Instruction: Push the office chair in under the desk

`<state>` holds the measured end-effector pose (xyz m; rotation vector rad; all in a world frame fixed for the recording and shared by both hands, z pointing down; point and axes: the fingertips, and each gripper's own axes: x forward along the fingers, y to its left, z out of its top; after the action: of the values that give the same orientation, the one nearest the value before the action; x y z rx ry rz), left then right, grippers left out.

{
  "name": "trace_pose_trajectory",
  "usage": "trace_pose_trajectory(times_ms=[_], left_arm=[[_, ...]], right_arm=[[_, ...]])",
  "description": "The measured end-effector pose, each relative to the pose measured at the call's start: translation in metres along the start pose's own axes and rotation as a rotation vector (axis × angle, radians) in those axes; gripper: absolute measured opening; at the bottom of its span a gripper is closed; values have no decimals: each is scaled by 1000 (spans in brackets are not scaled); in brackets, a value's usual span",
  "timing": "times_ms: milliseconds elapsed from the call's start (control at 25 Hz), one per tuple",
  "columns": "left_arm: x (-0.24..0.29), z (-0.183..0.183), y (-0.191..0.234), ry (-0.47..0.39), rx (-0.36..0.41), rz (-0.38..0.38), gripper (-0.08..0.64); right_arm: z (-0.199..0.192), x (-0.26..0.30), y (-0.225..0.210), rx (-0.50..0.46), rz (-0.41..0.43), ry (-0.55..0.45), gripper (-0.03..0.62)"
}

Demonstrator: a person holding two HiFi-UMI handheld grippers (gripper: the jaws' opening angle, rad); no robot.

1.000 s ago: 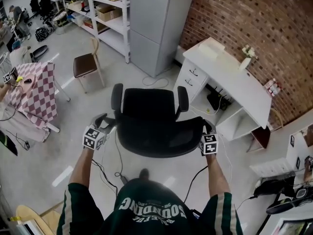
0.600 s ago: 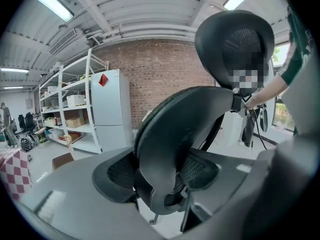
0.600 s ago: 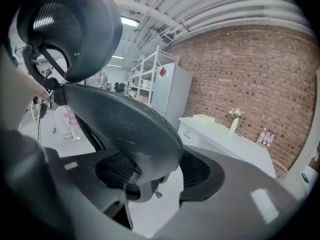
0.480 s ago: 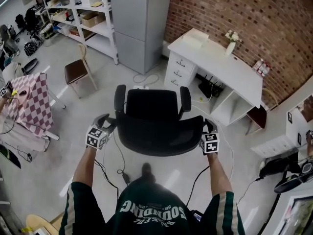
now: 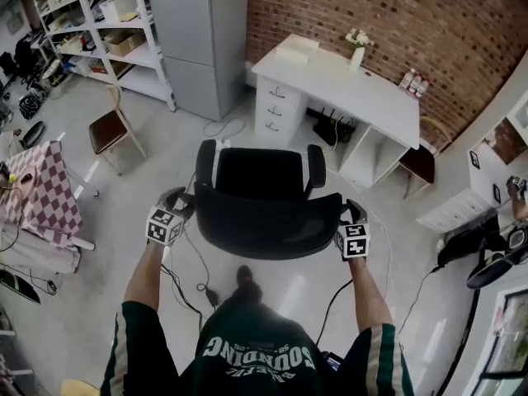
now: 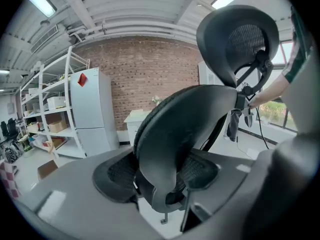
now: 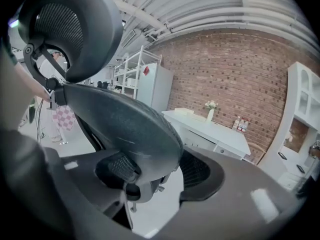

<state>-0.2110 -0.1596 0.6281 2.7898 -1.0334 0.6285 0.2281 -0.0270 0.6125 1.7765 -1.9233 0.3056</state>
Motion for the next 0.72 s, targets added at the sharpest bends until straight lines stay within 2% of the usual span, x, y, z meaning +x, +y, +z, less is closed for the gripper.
trace_pose_trajectory(times_ms=[360,720], left_arm=[[23,12,-28,-10,26,-86,237],[44,24,-40,-6,52,-138,236]], right_arm=[[-31,-51,-11,63,-98,4,264],[-47,-77,-17,112,-172,1,264]])
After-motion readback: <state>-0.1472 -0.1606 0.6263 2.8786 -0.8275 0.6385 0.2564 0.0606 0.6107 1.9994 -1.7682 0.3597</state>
